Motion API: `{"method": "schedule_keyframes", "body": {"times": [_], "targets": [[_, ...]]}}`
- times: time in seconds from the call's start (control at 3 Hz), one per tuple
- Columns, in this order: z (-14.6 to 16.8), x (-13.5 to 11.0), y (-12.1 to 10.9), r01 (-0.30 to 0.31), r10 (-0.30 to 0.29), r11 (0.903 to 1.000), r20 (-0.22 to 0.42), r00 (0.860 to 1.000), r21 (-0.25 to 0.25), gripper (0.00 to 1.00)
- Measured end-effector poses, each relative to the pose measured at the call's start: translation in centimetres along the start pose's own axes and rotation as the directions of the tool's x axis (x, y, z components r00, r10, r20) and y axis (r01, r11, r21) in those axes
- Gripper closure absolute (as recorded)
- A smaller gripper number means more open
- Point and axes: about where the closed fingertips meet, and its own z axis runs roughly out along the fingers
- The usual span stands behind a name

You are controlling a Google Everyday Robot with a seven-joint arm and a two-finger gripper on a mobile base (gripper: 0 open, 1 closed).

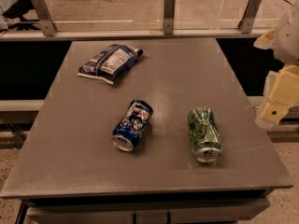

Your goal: Pick green can

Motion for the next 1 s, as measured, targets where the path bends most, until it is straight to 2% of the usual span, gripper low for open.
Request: {"method": "schedule_keyframes", "body": {"times": [0.33, 0.67, 1.0], "targets": [[0.0, 0.0, 0.0, 0.000, 0.000, 1.0000, 0.000, 1.000, 0.000, 0.00], [1.6, -1.0, 0.6, 0.125, -0.125, 0.9918, -0.007, 0.992, -0.028, 0.00], [4.9, -3.3, 1.8, 0.344, -0.343, 0.9365, 0.038, 0.939, -0.066, 0.00]]}}
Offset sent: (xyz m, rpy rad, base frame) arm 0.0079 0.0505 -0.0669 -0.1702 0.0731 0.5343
